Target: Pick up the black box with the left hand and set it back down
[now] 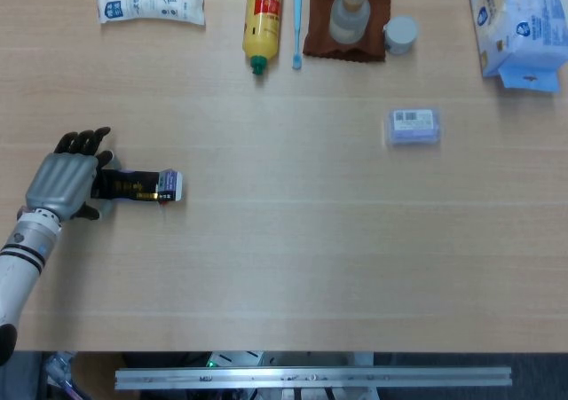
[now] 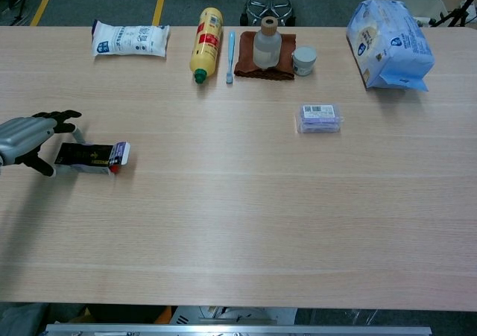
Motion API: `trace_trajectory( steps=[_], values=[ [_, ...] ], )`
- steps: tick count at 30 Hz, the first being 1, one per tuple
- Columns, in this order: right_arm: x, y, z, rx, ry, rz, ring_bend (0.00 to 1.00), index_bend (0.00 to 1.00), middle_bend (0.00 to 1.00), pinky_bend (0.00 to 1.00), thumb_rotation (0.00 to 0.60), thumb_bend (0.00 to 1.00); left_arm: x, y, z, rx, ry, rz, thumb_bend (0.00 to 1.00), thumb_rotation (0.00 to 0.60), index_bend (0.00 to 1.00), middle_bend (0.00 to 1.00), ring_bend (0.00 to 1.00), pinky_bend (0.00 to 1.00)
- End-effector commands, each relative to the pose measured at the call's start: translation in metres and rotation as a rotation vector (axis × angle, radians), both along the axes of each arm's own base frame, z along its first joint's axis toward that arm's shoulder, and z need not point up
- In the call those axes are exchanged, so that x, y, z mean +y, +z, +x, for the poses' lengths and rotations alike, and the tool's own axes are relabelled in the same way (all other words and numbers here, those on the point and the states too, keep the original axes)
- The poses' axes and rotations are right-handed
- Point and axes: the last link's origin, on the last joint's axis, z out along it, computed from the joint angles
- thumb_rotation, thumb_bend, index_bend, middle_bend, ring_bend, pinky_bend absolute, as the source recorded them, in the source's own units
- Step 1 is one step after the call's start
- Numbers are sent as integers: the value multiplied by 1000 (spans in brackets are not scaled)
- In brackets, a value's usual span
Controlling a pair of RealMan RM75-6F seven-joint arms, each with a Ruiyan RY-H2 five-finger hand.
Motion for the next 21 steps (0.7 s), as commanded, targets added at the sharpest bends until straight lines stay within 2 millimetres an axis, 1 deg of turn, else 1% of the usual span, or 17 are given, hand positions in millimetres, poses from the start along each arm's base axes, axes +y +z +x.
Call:
trace_trajectory(
  steps=[1, 9, 14, 21],
  values=[
    [0, 0, 0, -1, -1, 0, 193, 319, 260, 290, 600, 315, 0, 0, -1, 2, 2, -1, 280, 600, 395, 0, 0, 39],
    [0, 0, -1, -2, -3, 0, 193, 319, 260, 290, 600, 315, 0, 0, 1, -1, -3, 3, 280, 600, 443, 0, 0, 40],
    [0, 0, 0, -3, 0, -1, 193, 319, 260, 290, 600, 315, 0, 1, 1, 0, -9, 5, 280, 600, 498, 0, 0, 43],
    [1, 1, 0, -3, 1, -3, 193, 319, 260, 290, 600, 315, 0, 1, 1, 1, -14, 10, 279, 600, 524, 0, 0, 44]
  ],
)
